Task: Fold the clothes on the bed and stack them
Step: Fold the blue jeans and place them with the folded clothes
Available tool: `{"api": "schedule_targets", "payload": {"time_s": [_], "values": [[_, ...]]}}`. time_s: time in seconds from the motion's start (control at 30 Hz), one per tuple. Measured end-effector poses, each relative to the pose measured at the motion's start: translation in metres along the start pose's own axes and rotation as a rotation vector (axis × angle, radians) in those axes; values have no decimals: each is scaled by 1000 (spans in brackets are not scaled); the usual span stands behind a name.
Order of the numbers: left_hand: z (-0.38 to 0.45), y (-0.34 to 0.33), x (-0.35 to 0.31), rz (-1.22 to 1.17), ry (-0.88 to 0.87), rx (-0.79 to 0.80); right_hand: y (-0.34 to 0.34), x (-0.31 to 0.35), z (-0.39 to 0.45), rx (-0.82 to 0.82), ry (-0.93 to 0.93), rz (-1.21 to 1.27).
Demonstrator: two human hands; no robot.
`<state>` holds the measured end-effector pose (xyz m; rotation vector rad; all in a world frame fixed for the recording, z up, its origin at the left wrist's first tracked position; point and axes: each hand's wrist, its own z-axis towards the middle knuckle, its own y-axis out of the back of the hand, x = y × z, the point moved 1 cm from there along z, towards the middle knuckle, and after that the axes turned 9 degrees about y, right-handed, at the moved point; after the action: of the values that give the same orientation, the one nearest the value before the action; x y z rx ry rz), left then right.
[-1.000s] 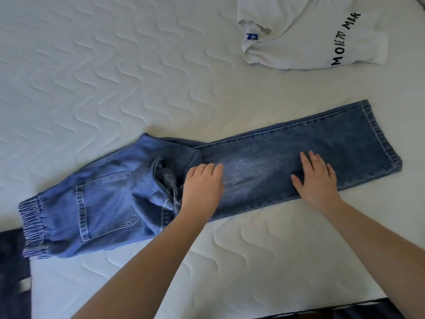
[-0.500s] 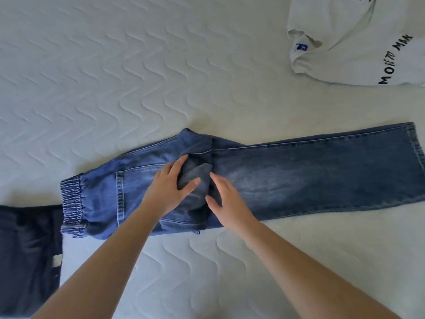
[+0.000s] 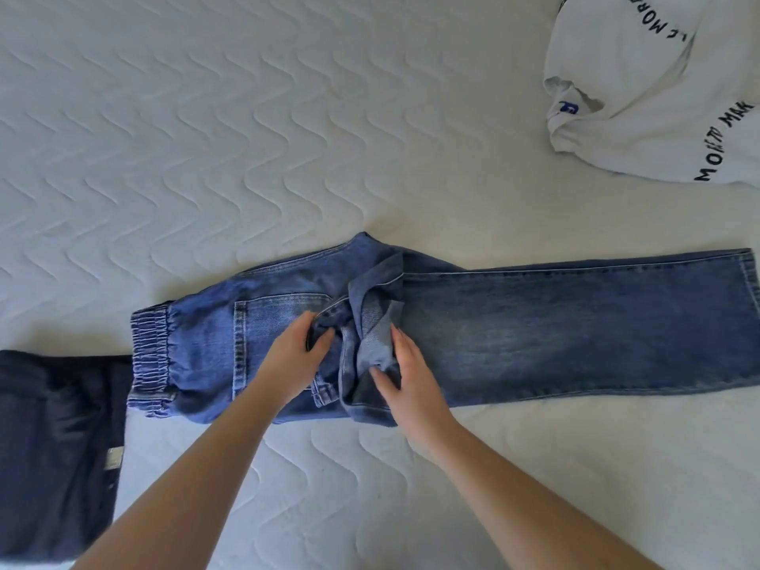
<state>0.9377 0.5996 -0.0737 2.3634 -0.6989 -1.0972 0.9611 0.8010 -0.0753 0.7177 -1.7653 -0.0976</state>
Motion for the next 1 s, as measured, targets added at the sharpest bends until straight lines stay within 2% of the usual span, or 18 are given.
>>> {"api": "schedule_targets", "payload": {"time_s": [0.13,0.2,0.3,0.47,0.6,0.67,0.8,0.93,1.0], "values": [[-11,2,-6,-351,132,26,17,-15,-2,-77,-114,22],[-16,5,-6,-459,205,-57,23,-24,-6,-42,-194,71],[-27,9,-3,-586,282,-139,27,-35,-11,-46,-185,52],[-51,6,-15,-961,287,-7,45,-34,-16,-299,-209,52],[-69,-8,-45,-1129,282,107,61,-11,-34,-496,5,-2],[-77,-21,-62,-1278,332,175,64,1,-47,-482,81,28],[-86,-43,-93,-1464,461,283,73,13,-73,-415,123,131],[-90,-57,-109,-1526,466,309,85,9,-96,-223,148,220],[-91,-63,-114,-1467,449,335,89,3,-102,-235,69,182]]}}
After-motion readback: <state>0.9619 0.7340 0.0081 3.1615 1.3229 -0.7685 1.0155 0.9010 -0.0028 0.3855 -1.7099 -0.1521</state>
